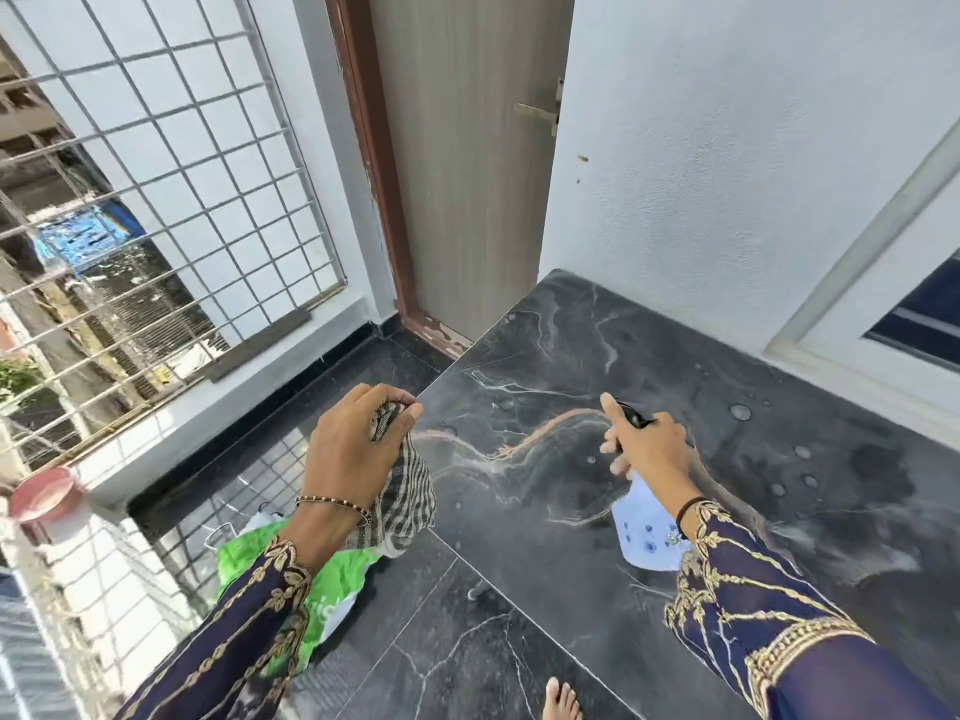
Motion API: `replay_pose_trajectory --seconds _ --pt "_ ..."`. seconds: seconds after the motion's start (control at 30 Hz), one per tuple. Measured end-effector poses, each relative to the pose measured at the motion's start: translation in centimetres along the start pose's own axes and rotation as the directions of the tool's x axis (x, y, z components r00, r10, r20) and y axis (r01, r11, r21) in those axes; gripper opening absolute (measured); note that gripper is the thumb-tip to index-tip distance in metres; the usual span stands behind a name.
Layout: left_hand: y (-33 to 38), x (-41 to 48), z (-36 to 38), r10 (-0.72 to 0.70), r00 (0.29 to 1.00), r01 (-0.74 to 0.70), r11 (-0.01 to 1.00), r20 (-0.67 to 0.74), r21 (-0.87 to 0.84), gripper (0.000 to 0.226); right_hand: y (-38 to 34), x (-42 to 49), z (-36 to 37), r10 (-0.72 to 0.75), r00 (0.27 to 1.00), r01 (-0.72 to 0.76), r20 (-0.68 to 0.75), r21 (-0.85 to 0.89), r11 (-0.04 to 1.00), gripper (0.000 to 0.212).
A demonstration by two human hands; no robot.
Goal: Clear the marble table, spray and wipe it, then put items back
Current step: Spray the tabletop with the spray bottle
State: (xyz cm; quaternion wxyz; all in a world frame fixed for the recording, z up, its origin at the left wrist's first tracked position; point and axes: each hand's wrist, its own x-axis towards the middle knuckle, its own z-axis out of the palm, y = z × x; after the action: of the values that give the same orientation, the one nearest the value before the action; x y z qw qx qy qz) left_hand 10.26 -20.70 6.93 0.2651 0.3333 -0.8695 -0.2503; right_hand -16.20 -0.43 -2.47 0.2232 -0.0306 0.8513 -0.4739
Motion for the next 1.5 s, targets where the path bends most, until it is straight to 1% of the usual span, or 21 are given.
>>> replay_pose_trajectory --seconds 0.07,0.17,0.23,0.27,0.33,0.4,0.47,0.53,0.6,0.67,0.77,0.83,0.9,1.0,1.03,1.13,1.2,1.27,1.37,1.4,1.5 --pt "-0.2 -0.5 -0.5 -0.009 1.000 0.009 1.000 -0.012 0.001 0.012 0.3 -1.9 0.8 -0.028 0.998 0.029 0.059 -0.025 0.999 0.064" --pt "-0.4 -1.3 -1.3 -0.036 0.999 0.036 0.999 -0.026 0.018 0.013 0.8 -4.7 2.4 -0.060 0.998 0.062 0.031 -0.046 0.997 0.062" --pt "-0.7 -1.8 -2.0 -0.053 0.998 0.054 0.998 -0.040 0.036 0.014 1.1 -6.4 3.0 -0.074 0.997 0.078 0.036 -0.114 0.990 0.066" --pt "-0.9 -2.1 -2.3 -0.060 0.997 0.062 0.997 -0.045 0.042 0.014 1.2 -7.2 3.1 -0.076 0.996 0.082 0.052 -0.142 0.986 0.070" --pt "-1.3 -2.7 -2.8 -0.069 0.996 0.071 0.996 -0.048 0.052 0.014 1.6 -8.6 3.0 -0.055 0.992 0.067 0.113 -0.106 0.992 0.075" --pt "-1.7 -3.4 -3.2 -0.071 0.996 0.074 0.995 -0.051 0.065 0.014 1.9 -10.0 2.7 -0.059 0.980 0.080 0.188 -0.105 0.991 0.074" --pt "-2.1 -3.9 -3.4 -0.077 0.996 0.080 0.994 -0.049 0.077 0.014 2.2 -11.2 2.6 -0.093 0.971 0.117 0.219 -0.100 0.988 0.072" --pt "-2.2 -4.5 -3.5 -0.080 0.996 0.083 0.994 -0.035 0.067 0.013 2.9 -12.3 2.7 -0.095 0.980 0.111 0.176 -0.080 0.991 0.072" --pt "-2.1 -4.9 -3.5 -0.081 0.997 0.082 0.995 -0.014 0.054 0.013 3.7 -13.2 2.6 -0.086 0.990 0.099 0.113 -0.115 0.988 0.070" --pt "-1.8 -5.2 -3.2 -0.081 0.997 0.080 0.996 0.014 0.046 0.013 4.8 -14.0 1.9 -0.064 0.994 0.076 0.089 -0.151 0.986 0.071" --pt "-0.9 -5.4 -2.4 -0.052 0.997 0.050 0.998 0.056 0.039 0.015 6.4 -15.3 -0.4 0.009 0.996 0.002 0.084 -0.120 0.993 0.078" --pt "-0.1 -5.3 -1.6 -0.021 0.995 0.018 1.000 0.097 0.025 0.016 7.6 -16.3 -2.0 0.030 0.998 -0.022 0.063 -0.125 0.992 0.070" --pt "0.9 -5.3 -0.5 0.010 0.990 -0.009 1.000 0.143 -0.003 0.016 8.9 -17.0 -3.3 0.043 0.999 -0.045 -0.012 -0.113 0.993 0.068" --pt "2.7 -5.2 1.2 0.050 0.982 -0.044 0.998 0.180 -0.037 0.017 10.7 -17.3 -5.2 0.065 0.989 -0.094 -0.137 -0.221 0.971 0.077" --pt "3.3 -5.2 1.7 0.070 0.978 -0.061 0.997 0.194 -0.055 0.017 11.3 -17.4 -6.0 0.087 0.983 -0.121 -0.161 -0.218 0.968 0.078" --pt "5.0 -4.9 3.6 0.113 0.966 -0.096 0.992 0.230 -0.083 0.017 12.5 -17.1 -8.4 0.163 0.969 -0.179 -0.183 -0.070 0.981 0.077" --pt "6.0 -4.8 5.0 0.132 0.963 -0.112 0.989 0.235 -0.100 0.015 12.9 -16.4 -9.9 0.175 0.967 -0.188 -0.186 -0.053 0.981 0.076" --pt "7.3 -4.5 6.5 0.140 0.960 -0.113 0.986 0.244 -0.123 0.013 13.0 -15.2 -10.9 0.174 0.962 -0.184 -0.210 -0.030 0.982 0.079" --pt "9.3 -4.2 8.4 0.135 0.953 -0.105 0.987 0.271 -0.123 0.012 12.6 -12.5 -11.9 0.139 0.941 -0.182 -0.308 -0.115 0.977 0.085" --pt "10.2 -3.9 9.2 0.132 0.952 -0.102 0.987 0.276 -0.122 0.013 12.3 -11.4 -12.4 0.140 0.937 -0.181 -0.319 -0.102 0.978 0.085" --pt "12.2 -3.3 11.2 0.128 0.953 -0.091 0.985 0.276 -0.144 0.011 11.2 -8.3 -14.0 0.168 0.944 -0.163 -0.285 0.040 0.986 0.077"
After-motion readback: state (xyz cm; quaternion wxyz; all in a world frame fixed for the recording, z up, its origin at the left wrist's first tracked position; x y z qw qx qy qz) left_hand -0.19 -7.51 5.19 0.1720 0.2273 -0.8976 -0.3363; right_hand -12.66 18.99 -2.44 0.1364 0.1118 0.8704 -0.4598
